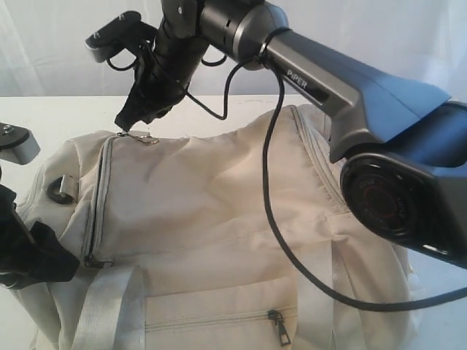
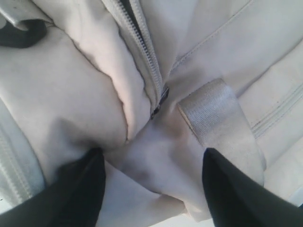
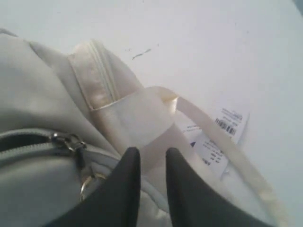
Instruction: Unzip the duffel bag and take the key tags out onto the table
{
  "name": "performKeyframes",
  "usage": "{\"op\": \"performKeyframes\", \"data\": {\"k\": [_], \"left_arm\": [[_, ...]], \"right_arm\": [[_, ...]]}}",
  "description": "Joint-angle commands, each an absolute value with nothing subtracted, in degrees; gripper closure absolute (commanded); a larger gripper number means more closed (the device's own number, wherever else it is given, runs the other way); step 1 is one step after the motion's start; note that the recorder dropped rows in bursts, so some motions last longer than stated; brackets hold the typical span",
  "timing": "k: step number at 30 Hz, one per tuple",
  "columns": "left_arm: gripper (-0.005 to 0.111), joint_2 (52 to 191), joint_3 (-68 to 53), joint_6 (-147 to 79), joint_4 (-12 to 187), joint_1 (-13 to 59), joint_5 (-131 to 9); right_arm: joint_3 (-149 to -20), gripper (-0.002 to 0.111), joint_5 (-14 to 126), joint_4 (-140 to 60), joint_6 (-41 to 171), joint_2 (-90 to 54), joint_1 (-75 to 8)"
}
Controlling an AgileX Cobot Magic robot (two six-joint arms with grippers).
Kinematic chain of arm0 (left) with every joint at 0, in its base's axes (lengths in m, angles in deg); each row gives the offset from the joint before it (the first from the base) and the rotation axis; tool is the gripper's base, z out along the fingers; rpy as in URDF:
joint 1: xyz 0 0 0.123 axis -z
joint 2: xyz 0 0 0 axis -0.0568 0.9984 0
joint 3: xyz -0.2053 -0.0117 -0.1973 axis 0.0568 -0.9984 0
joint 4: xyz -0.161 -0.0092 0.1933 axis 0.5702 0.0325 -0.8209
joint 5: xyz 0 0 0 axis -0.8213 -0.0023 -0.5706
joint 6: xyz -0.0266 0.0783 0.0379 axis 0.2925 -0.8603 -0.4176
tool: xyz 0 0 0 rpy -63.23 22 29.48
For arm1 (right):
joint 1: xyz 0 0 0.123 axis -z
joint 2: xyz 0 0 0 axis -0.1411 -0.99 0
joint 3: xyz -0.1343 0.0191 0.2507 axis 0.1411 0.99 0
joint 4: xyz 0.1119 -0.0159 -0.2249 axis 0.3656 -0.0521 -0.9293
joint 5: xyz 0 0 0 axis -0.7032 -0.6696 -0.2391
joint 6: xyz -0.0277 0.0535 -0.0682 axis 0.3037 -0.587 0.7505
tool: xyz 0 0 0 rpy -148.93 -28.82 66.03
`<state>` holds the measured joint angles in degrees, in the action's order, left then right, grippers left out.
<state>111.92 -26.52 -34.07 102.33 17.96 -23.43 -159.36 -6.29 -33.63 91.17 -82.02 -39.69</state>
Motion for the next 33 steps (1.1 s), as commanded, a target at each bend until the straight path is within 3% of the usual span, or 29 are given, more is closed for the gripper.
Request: {"op": "performKeyframes", "data": {"k": [1, 5, 11, 33], "left_arm": [[0.043, 111.6, -27.0, -34.4, 103.3, 17.8, -23.1], [0.043, 111.6, -27.0, -34.4, 103.3, 17.8, -23.1], [0.043, 111.6, -27.0, -34.6, 103.3, 17.8, -22.8], [0.043, 111.6, -27.0, -34.9, 103.5, 17.8, -22.7]], "right_arm": [[-159.5, 0.088, -7.2, -33.3, 99.1, -78.7, -39.4], [-159.5, 0.085, -13.7, -29.1, 110.9, -78.1, -39.3], [-159.3, 0.064, -13.7, -24.5, 118.6, -78.1, -38.8], [-152.7, 0.069, -8.8, -28.4, 118.6, -80.3, -38.9]]}}
